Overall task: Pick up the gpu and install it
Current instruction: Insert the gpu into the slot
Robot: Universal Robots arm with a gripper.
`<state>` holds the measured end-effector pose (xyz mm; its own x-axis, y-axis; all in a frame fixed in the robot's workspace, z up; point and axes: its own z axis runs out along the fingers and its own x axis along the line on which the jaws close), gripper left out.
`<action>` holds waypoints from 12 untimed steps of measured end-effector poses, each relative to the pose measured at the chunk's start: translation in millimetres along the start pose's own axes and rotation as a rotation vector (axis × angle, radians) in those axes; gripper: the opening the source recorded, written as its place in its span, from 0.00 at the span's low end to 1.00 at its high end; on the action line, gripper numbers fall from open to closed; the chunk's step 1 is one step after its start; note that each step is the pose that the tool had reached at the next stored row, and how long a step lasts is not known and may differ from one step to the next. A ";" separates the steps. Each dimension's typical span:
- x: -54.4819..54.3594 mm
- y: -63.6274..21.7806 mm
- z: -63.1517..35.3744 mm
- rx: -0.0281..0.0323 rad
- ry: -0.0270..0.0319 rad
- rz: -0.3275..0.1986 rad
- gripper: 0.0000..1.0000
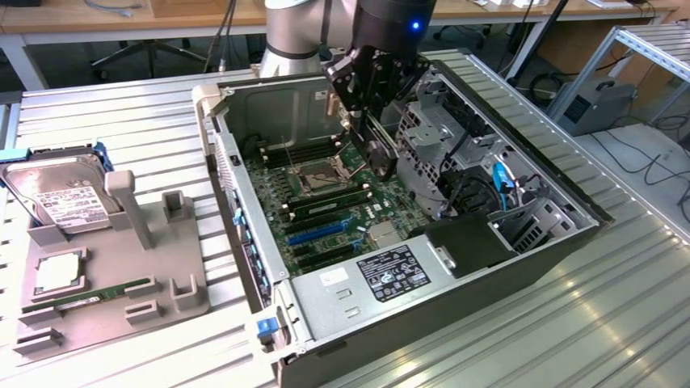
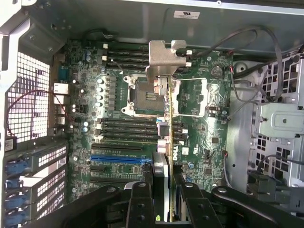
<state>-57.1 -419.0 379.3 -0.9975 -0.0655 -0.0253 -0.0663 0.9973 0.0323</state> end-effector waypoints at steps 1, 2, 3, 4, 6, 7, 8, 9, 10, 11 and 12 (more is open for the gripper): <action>0.0 0.0 0.0 0.0000 0.0001 -0.001 0.27; 0.0 0.0 0.0 0.0000 0.0001 -0.003 0.27; 0.0 0.0 0.0 0.0000 0.0002 -0.004 0.27; 0.0 0.0 0.0 -0.0001 0.0002 -0.006 0.27; 0.0 0.0 0.0 -0.0001 0.0003 -0.009 0.27; 0.0 0.0 0.0 -0.0001 0.0004 -0.010 0.27; 0.0 0.0 0.0 -0.0002 0.0004 -0.012 0.27; 0.0 0.0 0.1 -0.0003 0.0004 -0.013 0.27; 0.0 0.0 0.1 -0.0003 0.0005 -0.015 0.27; 0.0 0.0 0.1 -0.0004 0.0005 -0.016 0.27; 0.0 0.0 0.1 -0.0004 0.0006 -0.017 0.27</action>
<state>-57.2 -419.0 379.2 -0.9963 -0.0827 -0.0253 -0.0835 0.9960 0.0323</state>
